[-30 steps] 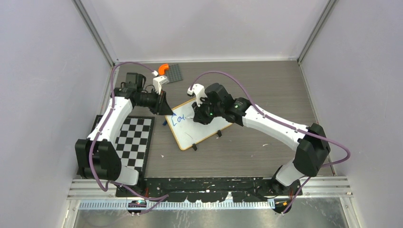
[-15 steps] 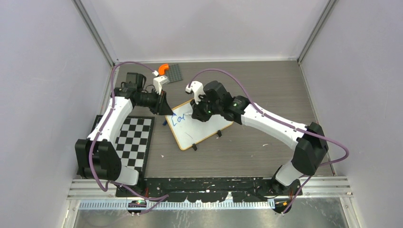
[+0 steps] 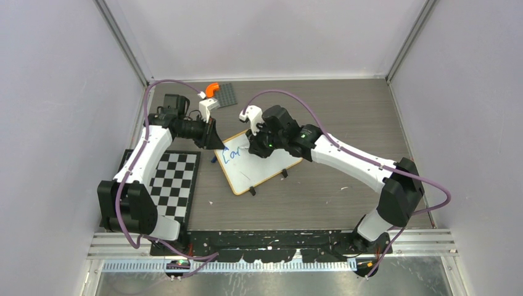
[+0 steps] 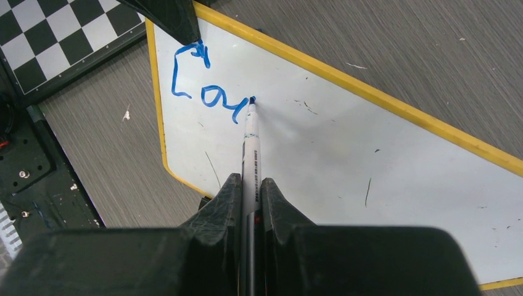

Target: Write a sentence on the whiteboard

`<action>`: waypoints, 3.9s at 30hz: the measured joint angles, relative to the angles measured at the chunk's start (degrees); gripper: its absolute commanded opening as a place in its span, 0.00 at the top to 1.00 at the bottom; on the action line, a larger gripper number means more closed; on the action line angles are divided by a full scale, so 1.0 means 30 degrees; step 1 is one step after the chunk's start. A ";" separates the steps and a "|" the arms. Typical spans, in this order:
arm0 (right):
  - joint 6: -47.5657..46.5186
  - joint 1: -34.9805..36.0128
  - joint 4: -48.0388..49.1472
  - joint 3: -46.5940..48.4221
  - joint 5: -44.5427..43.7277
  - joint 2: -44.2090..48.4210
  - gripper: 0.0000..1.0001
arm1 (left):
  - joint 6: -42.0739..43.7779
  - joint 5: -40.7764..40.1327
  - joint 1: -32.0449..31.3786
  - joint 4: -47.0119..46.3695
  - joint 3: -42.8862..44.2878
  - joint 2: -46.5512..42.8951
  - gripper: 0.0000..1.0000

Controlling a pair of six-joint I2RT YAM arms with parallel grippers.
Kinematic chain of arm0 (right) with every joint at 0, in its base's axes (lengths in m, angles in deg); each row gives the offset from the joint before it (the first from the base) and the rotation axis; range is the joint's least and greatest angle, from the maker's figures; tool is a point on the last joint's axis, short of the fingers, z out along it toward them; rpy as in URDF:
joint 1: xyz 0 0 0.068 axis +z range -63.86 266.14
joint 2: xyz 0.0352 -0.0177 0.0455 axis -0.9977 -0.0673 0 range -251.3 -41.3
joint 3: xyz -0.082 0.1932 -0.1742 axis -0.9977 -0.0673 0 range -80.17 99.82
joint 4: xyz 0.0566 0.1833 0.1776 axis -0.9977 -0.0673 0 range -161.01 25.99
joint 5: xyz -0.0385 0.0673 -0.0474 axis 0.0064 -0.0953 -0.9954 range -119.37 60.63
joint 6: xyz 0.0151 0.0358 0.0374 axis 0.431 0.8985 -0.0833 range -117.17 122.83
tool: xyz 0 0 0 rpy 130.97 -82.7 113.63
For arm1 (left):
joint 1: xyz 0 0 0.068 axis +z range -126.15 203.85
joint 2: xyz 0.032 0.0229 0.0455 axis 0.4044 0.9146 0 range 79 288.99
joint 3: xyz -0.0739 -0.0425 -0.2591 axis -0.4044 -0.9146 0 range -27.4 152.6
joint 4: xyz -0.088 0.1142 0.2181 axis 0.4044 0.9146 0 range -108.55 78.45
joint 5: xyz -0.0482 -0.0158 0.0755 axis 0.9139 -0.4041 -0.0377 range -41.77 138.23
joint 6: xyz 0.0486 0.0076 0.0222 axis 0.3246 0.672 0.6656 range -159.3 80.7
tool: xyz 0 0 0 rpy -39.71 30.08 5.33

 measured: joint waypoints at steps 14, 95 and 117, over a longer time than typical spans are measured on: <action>0.0000 0.0117 -0.0313 -0.0517 -0.0087 0.0007 1.00 | 0.0007 -0.0124 0.0000 -0.0015 0.0007 0.0007 1.00; -0.0204 -0.0233 -0.1581 0.0663 -0.0641 -0.0211 1.00 | 0.0015 -0.0211 -0.0022 0.0087 0.0051 0.0007 1.00; -0.0430 -0.0080 -0.1756 -0.0073 -0.0306 -0.0197 1.00 | 0.0029 -0.0204 -0.0022 0.0087 0.0051 0.0007 1.00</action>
